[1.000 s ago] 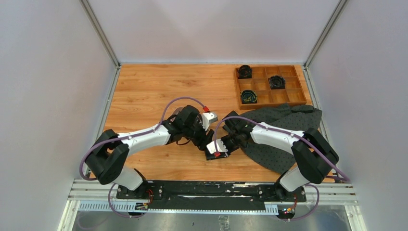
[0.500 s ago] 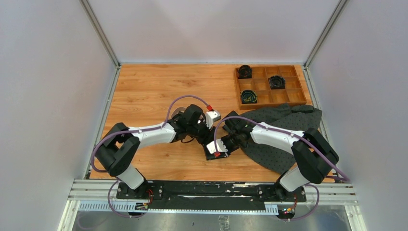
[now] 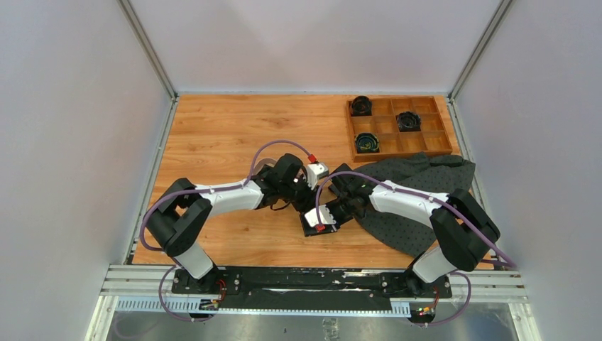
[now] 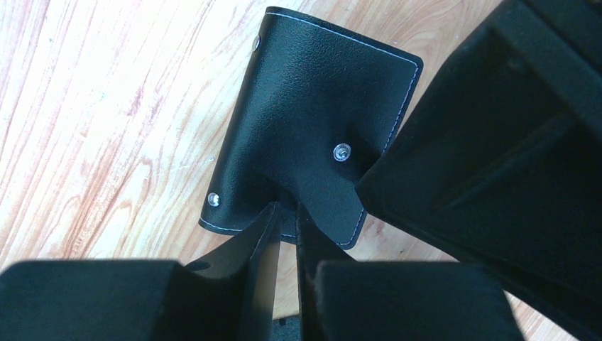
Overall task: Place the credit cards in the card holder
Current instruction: Close the card holder at the center of the board.
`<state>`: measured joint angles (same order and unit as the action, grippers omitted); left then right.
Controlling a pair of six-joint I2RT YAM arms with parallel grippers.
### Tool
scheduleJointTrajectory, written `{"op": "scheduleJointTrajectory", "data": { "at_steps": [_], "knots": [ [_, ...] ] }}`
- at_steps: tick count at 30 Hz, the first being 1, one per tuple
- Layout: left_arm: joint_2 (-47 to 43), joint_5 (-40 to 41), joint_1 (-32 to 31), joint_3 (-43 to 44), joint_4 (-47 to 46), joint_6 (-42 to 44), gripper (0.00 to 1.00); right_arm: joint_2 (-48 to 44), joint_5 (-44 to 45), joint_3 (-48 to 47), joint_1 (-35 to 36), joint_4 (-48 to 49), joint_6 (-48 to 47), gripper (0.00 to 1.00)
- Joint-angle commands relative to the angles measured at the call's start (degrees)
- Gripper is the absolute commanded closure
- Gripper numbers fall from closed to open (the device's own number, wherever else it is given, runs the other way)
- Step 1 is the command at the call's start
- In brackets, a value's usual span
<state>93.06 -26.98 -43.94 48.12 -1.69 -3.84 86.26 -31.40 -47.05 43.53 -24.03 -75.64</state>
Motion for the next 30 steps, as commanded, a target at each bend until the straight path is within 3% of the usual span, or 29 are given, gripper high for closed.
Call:
{"op": "scheduleJointTrajectory", "data": {
  "at_steps": [1,13,18,24,27,30],
  "knots": [
    [0.8,-0.1,-0.5,1.1,-1.1,0.2,0.59,1.5,0.4,-0.4,1.0,-2.2,0.7,0.83],
    [2.0,1.1,-0.6,1.5,-1.1,-0.2,0.69,1.5,0.3,-0.5,1.0,-2.4,0.8,0.83],
    [2.1,0.8,-0.6,1.8,-1.1,-0.4,0.83,1.4,0.2,-0.5,1.0,-2.4,0.8,0.83],
    [2.1,0.2,-0.6,2.0,-0.8,-0.8,0.85,1.5,0.2,-0.5,1.0,-2.5,0.8,0.84],
    [2.4,-0.1,-0.6,2.7,0.8,-0.3,1.0,1.5,0.2,-0.6,1.0,-2.6,0.9,0.84],
    [3.2,-0.2,-0.6,4.1,4.9,0.7,1.0,1.5,0.2,-0.6,1.0,-2.7,0.9,0.85]
  ]
}}
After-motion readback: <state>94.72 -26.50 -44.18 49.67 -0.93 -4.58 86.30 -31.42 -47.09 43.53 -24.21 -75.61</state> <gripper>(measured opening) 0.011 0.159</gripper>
